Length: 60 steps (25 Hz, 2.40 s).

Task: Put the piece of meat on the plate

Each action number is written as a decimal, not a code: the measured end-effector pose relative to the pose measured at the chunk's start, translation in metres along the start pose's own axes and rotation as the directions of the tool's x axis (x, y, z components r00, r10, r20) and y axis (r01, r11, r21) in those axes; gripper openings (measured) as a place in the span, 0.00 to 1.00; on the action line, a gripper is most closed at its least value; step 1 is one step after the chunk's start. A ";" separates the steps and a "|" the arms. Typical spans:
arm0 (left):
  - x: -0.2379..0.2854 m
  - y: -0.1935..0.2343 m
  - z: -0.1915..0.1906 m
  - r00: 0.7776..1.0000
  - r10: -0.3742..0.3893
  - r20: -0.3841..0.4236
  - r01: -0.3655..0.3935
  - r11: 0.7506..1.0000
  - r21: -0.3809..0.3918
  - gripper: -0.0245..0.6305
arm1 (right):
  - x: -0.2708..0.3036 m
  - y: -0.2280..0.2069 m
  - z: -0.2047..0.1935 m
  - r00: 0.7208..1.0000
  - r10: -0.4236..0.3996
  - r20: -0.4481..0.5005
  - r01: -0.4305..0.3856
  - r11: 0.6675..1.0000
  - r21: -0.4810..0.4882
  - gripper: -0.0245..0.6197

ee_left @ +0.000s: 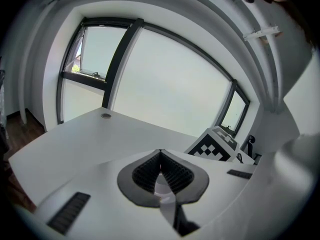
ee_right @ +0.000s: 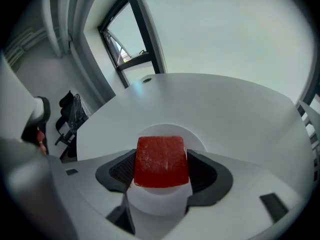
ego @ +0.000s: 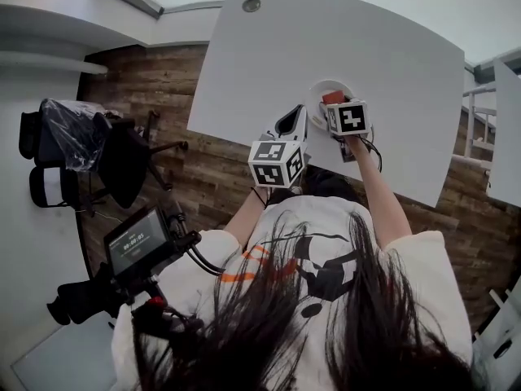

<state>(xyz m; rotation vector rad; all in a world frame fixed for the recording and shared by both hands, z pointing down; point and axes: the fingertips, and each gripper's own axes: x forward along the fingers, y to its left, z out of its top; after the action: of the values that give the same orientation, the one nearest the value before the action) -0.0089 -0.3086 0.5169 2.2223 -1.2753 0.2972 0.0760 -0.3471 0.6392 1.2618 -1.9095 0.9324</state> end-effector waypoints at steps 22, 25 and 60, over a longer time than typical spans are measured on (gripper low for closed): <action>0.000 0.009 -0.008 0.999 0.031 -0.019 -0.032 0.999 -0.024 0.04 | 0.011 0.005 -0.009 0.998 -0.037 -0.060 0.022 0.972 -0.234 0.52; 0.001 0.009 -0.009 0.999 0.033 -0.019 -0.033 0.999 -0.023 0.04 | 0.012 0.005 -0.009 0.997 -0.043 -0.062 0.027 0.972 -0.234 0.52; -0.097 -0.007 -0.023 0.997 -0.052 0.064 0.050 0.998 0.030 0.04 | -0.148 0.073 -0.031 0.897 0.064 0.438 -0.285 0.841 0.461 0.11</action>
<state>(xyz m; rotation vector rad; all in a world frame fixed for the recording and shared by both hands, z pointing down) -0.0517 -0.2225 0.4899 2.3021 -1.2528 0.2265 0.0588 -0.2313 0.5188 1.7185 -2.2105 1.4462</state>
